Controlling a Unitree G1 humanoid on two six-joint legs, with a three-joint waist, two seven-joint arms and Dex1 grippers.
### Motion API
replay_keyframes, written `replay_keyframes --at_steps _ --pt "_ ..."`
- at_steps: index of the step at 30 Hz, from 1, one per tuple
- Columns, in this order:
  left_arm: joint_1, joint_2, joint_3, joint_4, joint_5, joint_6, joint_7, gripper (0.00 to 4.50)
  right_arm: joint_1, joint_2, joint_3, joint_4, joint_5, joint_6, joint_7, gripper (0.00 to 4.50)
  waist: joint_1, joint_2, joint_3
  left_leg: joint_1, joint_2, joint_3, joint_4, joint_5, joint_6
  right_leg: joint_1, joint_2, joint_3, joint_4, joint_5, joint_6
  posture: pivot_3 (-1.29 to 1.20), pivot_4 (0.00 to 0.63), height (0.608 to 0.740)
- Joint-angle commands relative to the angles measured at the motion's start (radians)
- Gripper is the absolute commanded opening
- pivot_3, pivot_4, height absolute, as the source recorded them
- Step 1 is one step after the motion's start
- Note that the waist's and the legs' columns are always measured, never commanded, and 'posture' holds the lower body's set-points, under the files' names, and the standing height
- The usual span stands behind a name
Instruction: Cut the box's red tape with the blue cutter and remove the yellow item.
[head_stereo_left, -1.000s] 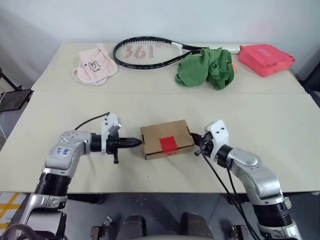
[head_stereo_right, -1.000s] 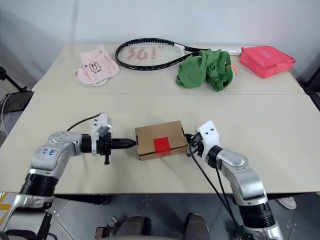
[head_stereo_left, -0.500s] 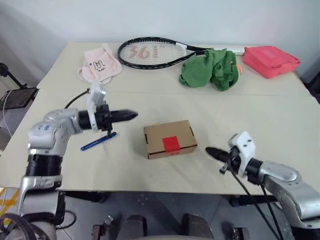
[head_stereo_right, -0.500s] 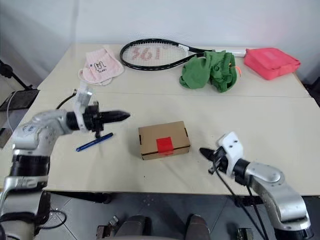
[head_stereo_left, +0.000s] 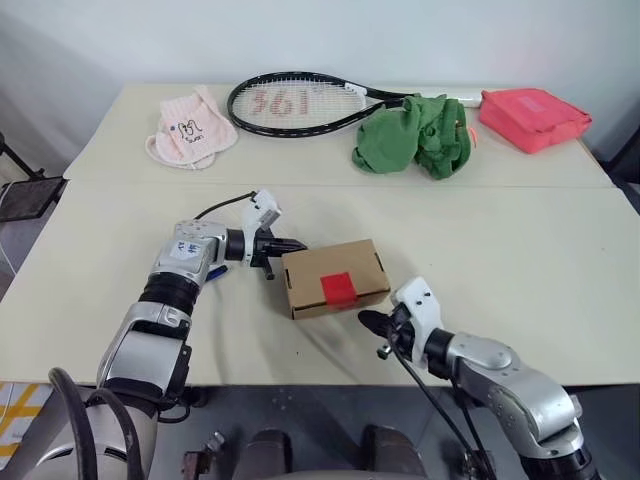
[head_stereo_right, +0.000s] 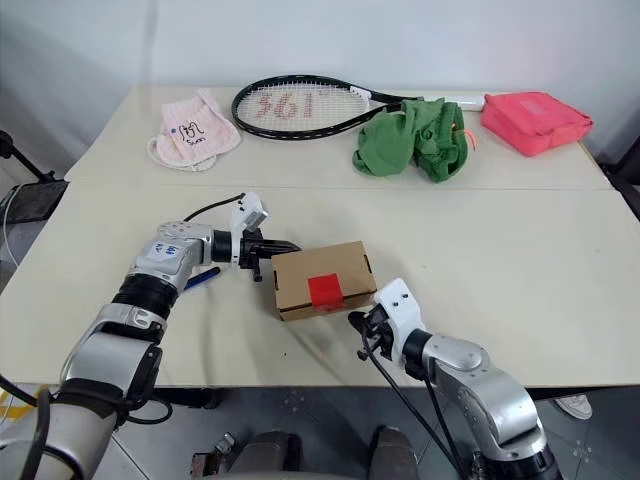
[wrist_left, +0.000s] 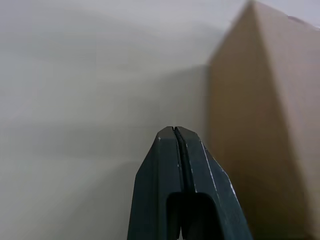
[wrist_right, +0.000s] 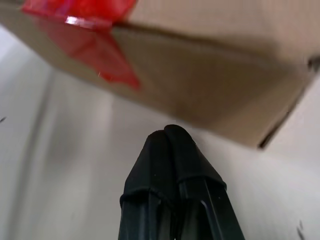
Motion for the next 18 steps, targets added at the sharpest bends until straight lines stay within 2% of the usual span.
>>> replay_keyframes --at_steps 1,5,10,18 --pt "0.045 0.040 0.010 -0.146 -0.059 0.122 -0.089 0.02 -0.012 0.011 -0.030 0.012 -0.014 -0.013 -0.025 0.00 -0.006 0.000 0.000 0.000 0.000 0.000 0.000 0.000 0.000 0.000 0.000 0.000 0.000 0.000 0.000 0.00 0.150 0.740" --pt "0.136 0.084 0.016 -0.329 -0.104 0.266 -0.091 0.02 -0.041 0.020 -0.081 0.034 0.000 -0.014 -0.034 0.00 -0.010 0.000 0.000 0.000 0.000 0.000 0.001 0.000 0.000 0.000 0.000 0.000 0.002 0.000 0.000 0.00 0.150 0.740" --pt "0.286 0.122 0.051 -0.565 -0.170 0.441 -0.016 0.02 -0.134 0.000 -0.114 0.112 0.013 -0.005 0.004 0.00 -0.010 0.000 0.000 0.000 0.001 -0.001 0.001 0.000 0.000 0.000 0.000 0.001 0.002 0.000 0.000 0.00 0.150 0.740" --pt "0.448 0.087 0.146 -0.801 -0.271 0.587 0.168 0.02 -0.327 -0.003 -0.050 0.335 -0.044 -0.057 0.082 0.00 -0.011 0.000 0.000 0.001 0.001 -0.001 0.001 0.000 0.000 0.000 0.000 0.001 0.003 0.000 0.000 0.00 0.150 0.740"
